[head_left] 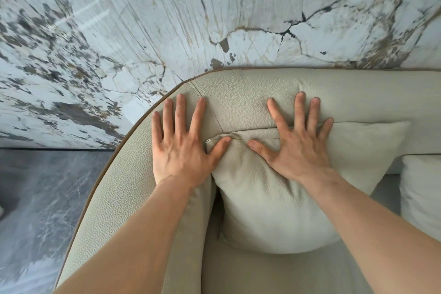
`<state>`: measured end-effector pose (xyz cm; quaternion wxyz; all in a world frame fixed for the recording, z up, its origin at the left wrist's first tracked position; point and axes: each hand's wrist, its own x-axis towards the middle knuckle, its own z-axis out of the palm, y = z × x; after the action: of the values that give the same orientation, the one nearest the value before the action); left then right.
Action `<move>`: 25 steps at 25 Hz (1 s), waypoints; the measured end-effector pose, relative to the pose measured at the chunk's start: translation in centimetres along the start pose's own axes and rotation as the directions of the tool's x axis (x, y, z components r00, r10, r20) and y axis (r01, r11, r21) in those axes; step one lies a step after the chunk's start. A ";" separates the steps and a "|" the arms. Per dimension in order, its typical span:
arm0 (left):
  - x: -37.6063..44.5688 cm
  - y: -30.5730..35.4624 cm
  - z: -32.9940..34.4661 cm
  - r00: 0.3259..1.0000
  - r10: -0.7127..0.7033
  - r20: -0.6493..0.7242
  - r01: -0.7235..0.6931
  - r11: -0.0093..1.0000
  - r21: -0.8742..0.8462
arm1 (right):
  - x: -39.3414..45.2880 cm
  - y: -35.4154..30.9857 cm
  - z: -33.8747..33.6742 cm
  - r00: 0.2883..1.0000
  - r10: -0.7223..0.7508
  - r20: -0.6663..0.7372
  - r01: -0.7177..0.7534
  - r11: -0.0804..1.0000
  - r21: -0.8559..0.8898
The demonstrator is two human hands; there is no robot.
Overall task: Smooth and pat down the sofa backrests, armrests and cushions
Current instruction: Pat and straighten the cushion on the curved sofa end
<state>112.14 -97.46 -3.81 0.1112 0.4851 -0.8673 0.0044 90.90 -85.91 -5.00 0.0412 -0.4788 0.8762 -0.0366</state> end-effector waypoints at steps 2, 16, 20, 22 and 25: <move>-0.2 0.1 0.2 1.000 0.008 -0.012 -0.008 1.000 0.004 | -0.2 0.0 0.1 1.000 0.002 0.011 -0.002 1.000 0.003; -3.4 -0.4 -16.7 0.889 0.174 0.423 -0.166 0.985 -0.055 | -10.0 -3.0 -15.0 0.915 0.038 0.401 -0.088 0.990 0.107; -3.3 -3.4 -22.0 0.867 0.288 0.407 -0.292 0.955 -0.053 | -13.5 -6.3 -19.4 0.909 0.125 0.398 -0.177 0.979 0.096; -3.1 -4.9 -23.8 0.843 0.355 0.404 -0.363 0.930 -0.059 | -14.9 -8.6 -21.3 0.907 0.187 0.378 -0.233 0.969 0.081; -2.3 -7.1 -26.3 0.792 0.484 0.371 -0.489 0.868 -0.088 | -17.5 -12.5 -24.0 0.897 0.327 0.296 -0.364 0.928 0.079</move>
<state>124.29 -96.23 20.64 -0.0673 0.2378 -0.9673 -0.0562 108.19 -77.31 20.78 0.2010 -0.3118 0.9284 -0.0190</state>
